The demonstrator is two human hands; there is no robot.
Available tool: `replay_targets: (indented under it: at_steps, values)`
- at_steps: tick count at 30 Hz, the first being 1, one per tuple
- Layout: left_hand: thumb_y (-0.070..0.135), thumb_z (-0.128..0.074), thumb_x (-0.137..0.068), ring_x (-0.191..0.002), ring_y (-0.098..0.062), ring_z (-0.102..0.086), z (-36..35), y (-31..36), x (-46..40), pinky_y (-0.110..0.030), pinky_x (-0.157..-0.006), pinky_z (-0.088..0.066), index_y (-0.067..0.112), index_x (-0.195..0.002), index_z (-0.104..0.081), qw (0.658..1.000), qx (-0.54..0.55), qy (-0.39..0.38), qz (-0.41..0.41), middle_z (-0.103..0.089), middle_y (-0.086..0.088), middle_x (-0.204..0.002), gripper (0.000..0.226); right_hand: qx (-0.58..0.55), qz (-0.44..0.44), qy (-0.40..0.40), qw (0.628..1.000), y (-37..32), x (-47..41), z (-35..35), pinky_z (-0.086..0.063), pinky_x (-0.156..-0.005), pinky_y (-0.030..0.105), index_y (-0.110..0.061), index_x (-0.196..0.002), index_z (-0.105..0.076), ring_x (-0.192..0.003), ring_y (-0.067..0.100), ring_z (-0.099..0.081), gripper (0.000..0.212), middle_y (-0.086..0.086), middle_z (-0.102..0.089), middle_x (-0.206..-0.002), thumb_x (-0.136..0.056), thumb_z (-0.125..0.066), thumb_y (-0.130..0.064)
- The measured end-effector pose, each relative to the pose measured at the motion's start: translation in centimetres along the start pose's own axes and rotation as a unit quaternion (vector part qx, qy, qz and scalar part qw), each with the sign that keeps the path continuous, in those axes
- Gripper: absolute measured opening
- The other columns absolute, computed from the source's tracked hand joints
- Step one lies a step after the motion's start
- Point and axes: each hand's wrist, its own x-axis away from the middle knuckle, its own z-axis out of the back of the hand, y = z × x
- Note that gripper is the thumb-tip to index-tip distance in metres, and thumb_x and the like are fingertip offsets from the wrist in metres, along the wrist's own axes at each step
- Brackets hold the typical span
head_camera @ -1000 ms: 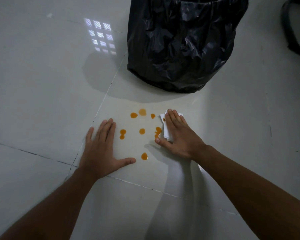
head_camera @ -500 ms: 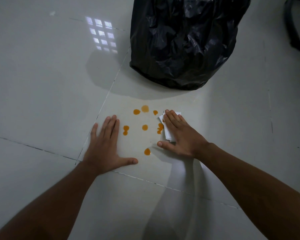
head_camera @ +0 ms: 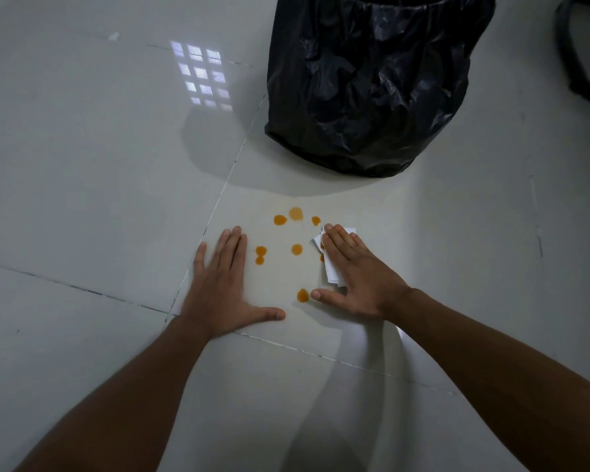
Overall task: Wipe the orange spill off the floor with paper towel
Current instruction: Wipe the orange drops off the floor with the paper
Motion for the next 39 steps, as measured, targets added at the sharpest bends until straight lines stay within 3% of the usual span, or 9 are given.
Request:
replay_targets:
  at_steps: [11,18,23,39]
  values:
    - [0.111,-0.027,-0.044,-0.156,-0.018,0.015,0.2,-0.6,-0.1,-0.054,-0.125,0.006,0.010,-0.159,0.009,1.000,0.019,-0.005,-0.018,0.013,-0.004,-0.170,0.157,-0.006,0.017,0.002,1.000,-1.9,0.9,-1.3,0.003,-0.127,0.033,-0.010,-0.161,0.002,-0.154,0.010,0.016,0.111,0.001,0.012,-0.169,-0.086,-0.031,-0.084]
    - [0.108,-0.035,-0.051,-0.157,-0.024,-0.006,-0.5,-0.6,1.0,-0.053,-0.127,-0.010,0.005,-0.158,-0.007,0.998,0.040,0.055,-0.009,-0.010,-0.011,-0.169,0.152,0.000,0.025,-0.006,1.000,-2.8,1.5,-2.0,0.006,-0.125,0.032,-0.012,-0.161,0.004,-0.153,0.008,0.020,0.112,0.000,0.014,-0.169,-0.086,-0.033,-0.085]
    - [0.109,-0.032,-0.052,-0.157,-0.023,-0.008,-0.4,-0.5,1.1,-0.055,-0.126,-0.012,0.005,-0.158,-0.010,0.998,0.028,0.052,-0.006,-0.012,-0.010,-0.169,0.150,-0.005,0.021,0.002,1.000,-3.2,1.7,-2.2,0.012,-0.122,0.027,-0.012,-0.161,0.003,-0.152,0.007,0.022,0.113,-0.001,0.014,-0.169,-0.084,-0.032,-0.087]
    - [0.109,-0.026,-0.054,-0.157,-0.024,-0.007,-0.4,-0.5,1.1,-0.055,-0.126,-0.011,0.003,-0.158,-0.011,0.999,0.008,0.045,-0.010,-0.011,-0.012,-0.169,0.149,-0.006,0.038,-0.019,0.999,-4.1,2.4,-2.2,0.005,-0.126,0.035,-0.011,-0.161,0.003,-0.153,0.010,0.020,0.112,0.001,0.014,-0.169,-0.086,-0.039,-0.082]
